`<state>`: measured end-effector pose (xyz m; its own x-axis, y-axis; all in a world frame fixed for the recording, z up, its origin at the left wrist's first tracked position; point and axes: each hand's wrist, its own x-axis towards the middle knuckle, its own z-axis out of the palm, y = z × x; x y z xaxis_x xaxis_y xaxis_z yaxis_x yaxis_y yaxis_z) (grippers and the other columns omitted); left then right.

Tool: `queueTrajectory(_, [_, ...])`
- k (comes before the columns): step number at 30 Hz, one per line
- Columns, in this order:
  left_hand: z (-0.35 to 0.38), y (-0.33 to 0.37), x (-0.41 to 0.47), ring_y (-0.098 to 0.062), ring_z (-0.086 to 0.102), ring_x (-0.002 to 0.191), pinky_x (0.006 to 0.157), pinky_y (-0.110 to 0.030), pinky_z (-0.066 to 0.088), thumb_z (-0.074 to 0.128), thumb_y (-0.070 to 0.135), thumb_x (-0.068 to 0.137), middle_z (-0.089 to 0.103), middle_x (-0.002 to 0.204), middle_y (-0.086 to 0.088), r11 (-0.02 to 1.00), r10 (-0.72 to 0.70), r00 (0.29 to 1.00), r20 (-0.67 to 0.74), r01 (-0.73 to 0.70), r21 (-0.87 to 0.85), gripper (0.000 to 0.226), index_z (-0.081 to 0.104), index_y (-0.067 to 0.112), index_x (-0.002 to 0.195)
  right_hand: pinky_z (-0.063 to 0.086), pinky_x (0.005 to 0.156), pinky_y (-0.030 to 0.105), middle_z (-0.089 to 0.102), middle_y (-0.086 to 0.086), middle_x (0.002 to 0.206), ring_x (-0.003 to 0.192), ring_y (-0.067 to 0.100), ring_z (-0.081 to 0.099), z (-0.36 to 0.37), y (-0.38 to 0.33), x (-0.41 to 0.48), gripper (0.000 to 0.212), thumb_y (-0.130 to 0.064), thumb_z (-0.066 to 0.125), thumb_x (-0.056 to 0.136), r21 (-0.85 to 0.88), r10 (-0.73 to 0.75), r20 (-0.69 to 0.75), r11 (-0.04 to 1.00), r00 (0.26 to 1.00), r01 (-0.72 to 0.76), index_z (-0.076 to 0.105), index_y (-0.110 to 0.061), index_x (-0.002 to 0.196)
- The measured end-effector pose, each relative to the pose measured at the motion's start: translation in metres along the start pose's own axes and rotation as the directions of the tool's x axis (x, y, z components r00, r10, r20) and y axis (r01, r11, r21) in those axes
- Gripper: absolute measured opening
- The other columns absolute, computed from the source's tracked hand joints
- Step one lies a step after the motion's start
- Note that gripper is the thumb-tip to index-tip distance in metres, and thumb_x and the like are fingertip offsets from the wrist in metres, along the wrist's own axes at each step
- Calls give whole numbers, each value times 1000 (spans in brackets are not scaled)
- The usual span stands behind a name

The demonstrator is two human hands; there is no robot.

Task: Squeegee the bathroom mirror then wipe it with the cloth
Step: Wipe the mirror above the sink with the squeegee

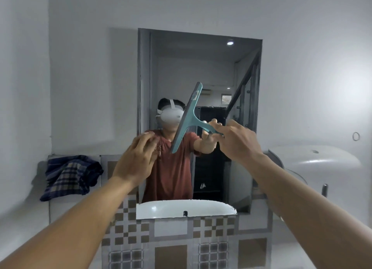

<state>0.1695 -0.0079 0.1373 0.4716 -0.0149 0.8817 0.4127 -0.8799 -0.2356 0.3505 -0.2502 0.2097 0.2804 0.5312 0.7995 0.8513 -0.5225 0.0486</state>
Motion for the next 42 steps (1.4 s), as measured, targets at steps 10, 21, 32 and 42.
queueTrajectory(10, [-41,-16,79,-38,34,135,87,-51,59,73,26,82,38,143,-16,990,-43,995,94,30,141,68,47,9,142,38,64,29,45,-8,99,80,13,45,-2,24,1,43,-34,39,106,-16,-10,-30,1000,1000,10,45,-41,148])
queueTrajectory(21, [-40,-27,90,-36,29,138,77,-53,61,77,37,81,36,145,-14,992,8,988,153,-27,121,77,45,10,145,49,67,34,53,-4,104,85,18,57,-28,65,20,42,-40,38,106,-109,-23,-23,994,999,20,45,-44,147])
queueTrajectory(32, [-46,-26,94,-36,37,135,104,-51,50,82,34,73,42,141,-16,983,89,988,129,-108,148,86,44,7,145,49,71,37,57,2,100,84,26,60,-19,81,2,40,-32,40,106,95,238,-53,968,970,-232,50,-37,144])
queueTrajectory(42, [-48,-25,102,-36,28,139,94,-58,54,81,32,76,35,149,-15,986,72,984,162,-95,140,85,42,10,148,46,79,39,60,6,110,100,30,58,15,54,-28,43,-34,35,104,289,435,-20,865,900,-411,46,-39,146])
